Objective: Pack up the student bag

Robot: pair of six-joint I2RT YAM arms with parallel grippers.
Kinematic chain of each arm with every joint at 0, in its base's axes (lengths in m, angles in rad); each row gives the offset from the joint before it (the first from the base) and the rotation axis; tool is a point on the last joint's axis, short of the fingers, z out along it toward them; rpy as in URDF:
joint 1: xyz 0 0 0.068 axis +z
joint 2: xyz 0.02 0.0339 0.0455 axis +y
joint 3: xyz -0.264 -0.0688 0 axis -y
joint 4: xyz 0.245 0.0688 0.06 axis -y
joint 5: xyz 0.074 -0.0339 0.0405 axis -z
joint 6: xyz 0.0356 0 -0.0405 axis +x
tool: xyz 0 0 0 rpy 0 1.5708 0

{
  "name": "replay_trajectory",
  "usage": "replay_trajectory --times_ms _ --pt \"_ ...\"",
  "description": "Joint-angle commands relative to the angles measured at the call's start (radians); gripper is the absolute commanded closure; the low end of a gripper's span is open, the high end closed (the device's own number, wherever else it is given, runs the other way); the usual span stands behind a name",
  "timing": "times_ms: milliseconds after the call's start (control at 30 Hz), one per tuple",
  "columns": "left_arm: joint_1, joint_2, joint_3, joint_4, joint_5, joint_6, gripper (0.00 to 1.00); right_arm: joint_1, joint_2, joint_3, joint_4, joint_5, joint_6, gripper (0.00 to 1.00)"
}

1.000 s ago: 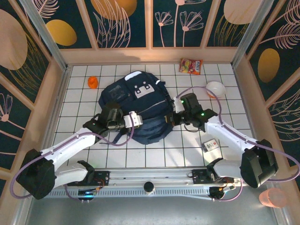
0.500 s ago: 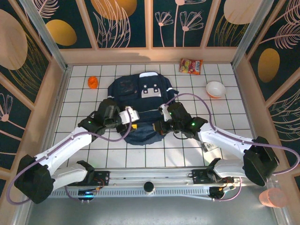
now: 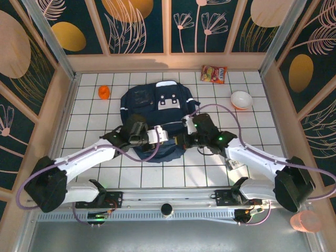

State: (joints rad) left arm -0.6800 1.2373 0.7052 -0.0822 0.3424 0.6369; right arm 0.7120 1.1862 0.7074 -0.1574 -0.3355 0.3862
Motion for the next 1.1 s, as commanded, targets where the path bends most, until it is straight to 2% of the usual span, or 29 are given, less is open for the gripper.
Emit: replay_trajectory --times_ms 0,67,133,167,233,333,367,433,533,667,700,800,867,933,1067 --pt "0.097 -0.125 -0.063 -0.032 -0.001 0.038 0.94 -0.11 -0.059 -0.047 -0.014 0.006 -0.047 1.0" --pt "0.11 -0.179 -0.106 -0.036 -0.086 0.073 0.93 -0.114 -0.053 -0.047 -0.002 -0.011 -0.054 1.0" --pt "0.118 -0.207 -0.127 -0.03 -0.136 0.078 0.9 -0.07 -0.043 -0.04 0.048 -0.031 -0.041 1.0" --pt "0.121 -0.209 -0.127 -0.031 -0.145 0.072 0.85 -0.038 -0.035 -0.032 0.073 -0.025 -0.04 1.0" --pt "0.122 -0.199 -0.104 -0.052 -0.116 0.059 0.68 0.022 -0.015 -0.01 0.097 -0.013 -0.039 1.0" --pt "0.118 -0.161 -0.014 -0.088 0.057 0.016 0.44 0.074 0.022 0.019 0.114 -0.01 -0.024 1.0" --pt "0.108 -0.146 0.007 -0.068 0.088 -0.025 0.39 0.082 0.032 0.026 0.116 -0.011 -0.024 1.0" --pt "0.035 -0.111 0.037 -0.035 0.04 -0.066 0.3 0.095 0.051 0.045 0.105 -0.01 -0.03 1.0" --pt "-0.062 -0.051 0.051 -0.021 -0.004 -0.034 0.26 0.099 0.059 0.063 0.089 -0.011 -0.036 1.0" --pt "-0.086 0.036 0.052 0.039 -0.009 -0.073 0.31 0.101 0.042 0.069 0.069 -0.014 -0.041 1.0" --pt "-0.091 0.056 0.053 0.057 -0.036 -0.084 0.36 0.099 0.034 0.066 0.062 -0.011 -0.044 1.0" --pt "-0.092 0.085 0.054 0.066 -0.103 -0.092 0.65 0.082 0.001 0.053 0.021 0.022 -0.049 1.0" --pt "-0.091 0.075 0.054 0.026 -0.079 -0.052 0.76 0.022 -0.026 0.022 -0.008 0.034 -0.039 1.0" --pt "-0.091 0.043 0.042 0.002 -0.021 -0.028 0.86 -0.085 -0.057 -0.031 0.006 0.011 -0.035 1.0" --pt "-0.092 -0.056 -0.009 0.015 0.019 -0.01 0.94 -0.256 -0.049 -0.061 0.05 0.01 -0.062 1.0"
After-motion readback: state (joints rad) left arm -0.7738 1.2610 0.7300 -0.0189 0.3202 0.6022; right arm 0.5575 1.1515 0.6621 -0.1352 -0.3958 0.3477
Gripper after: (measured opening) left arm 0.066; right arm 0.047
